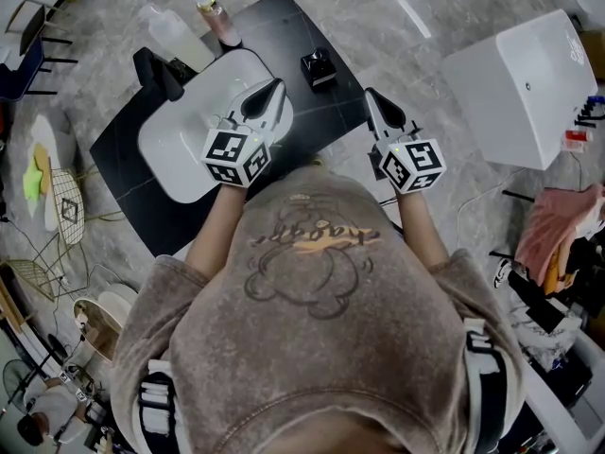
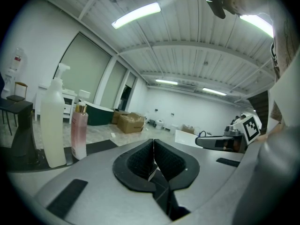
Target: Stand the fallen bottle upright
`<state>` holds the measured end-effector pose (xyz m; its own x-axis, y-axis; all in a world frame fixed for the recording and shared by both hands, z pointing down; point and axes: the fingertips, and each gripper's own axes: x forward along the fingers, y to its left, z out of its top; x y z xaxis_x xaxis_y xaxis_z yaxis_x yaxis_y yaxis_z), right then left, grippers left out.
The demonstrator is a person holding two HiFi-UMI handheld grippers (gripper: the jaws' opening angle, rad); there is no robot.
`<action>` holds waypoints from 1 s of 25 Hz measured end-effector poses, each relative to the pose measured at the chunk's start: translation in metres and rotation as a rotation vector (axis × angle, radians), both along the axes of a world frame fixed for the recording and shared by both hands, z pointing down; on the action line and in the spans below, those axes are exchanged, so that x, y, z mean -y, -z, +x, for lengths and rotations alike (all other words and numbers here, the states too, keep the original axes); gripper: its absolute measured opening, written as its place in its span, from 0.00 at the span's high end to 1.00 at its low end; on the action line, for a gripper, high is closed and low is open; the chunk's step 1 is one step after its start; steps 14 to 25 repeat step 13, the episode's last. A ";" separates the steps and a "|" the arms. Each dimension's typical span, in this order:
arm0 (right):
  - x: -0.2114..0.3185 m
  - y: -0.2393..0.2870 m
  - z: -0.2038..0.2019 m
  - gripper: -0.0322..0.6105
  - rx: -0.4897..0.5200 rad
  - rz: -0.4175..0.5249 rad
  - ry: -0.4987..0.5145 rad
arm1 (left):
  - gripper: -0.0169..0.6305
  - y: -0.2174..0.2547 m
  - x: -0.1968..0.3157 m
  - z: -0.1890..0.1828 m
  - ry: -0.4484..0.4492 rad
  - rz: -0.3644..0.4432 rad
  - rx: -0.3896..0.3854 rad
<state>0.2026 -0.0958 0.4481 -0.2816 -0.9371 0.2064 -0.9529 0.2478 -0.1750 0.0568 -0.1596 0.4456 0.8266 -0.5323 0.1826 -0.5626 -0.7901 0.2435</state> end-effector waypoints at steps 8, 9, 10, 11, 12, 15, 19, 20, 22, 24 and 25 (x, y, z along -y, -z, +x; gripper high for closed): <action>0.003 -0.001 0.001 0.95 0.011 0.004 -0.011 | 0.94 -0.003 0.001 0.000 0.011 -0.012 0.001; 0.003 0.000 0.001 0.95 0.012 0.005 -0.011 | 0.94 -0.003 0.002 0.000 0.011 -0.012 0.001; 0.004 0.000 0.001 0.95 0.012 0.004 -0.011 | 0.94 -0.002 0.002 0.000 0.012 -0.013 0.001; 0.004 0.000 0.001 0.95 0.011 0.004 -0.010 | 0.94 -0.002 0.002 0.001 0.012 -0.014 0.001; 0.004 0.000 0.002 0.95 0.011 0.004 -0.010 | 0.94 -0.002 0.002 0.001 0.013 -0.014 0.001; 0.005 0.000 0.002 0.95 0.010 0.003 -0.010 | 0.94 -0.002 0.002 0.001 0.013 -0.015 0.002; 0.005 0.000 0.002 0.95 0.010 0.003 -0.010 | 0.94 -0.002 0.002 0.001 0.013 -0.015 0.002; 0.005 0.000 0.002 0.95 0.010 0.003 -0.010 | 0.94 -0.002 0.002 0.001 0.013 -0.015 0.002; 0.005 0.000 0.002 0.95 0.010 0.003 -0.010 | 0.94 -0.002 0.002 0.001 0.013 -0.015 0.002; 0.005 0.000 0.002 0.95 0.010 0.003 -0.010 | 0.94 -0.002 0.002 0.001 0.013 -0.015 0.002; 0.005 0.000 0.002 0.95 0.010 0.003 -0.010 | 0.94 -0.002 0.002 0.001 0.013 -0.015 0.002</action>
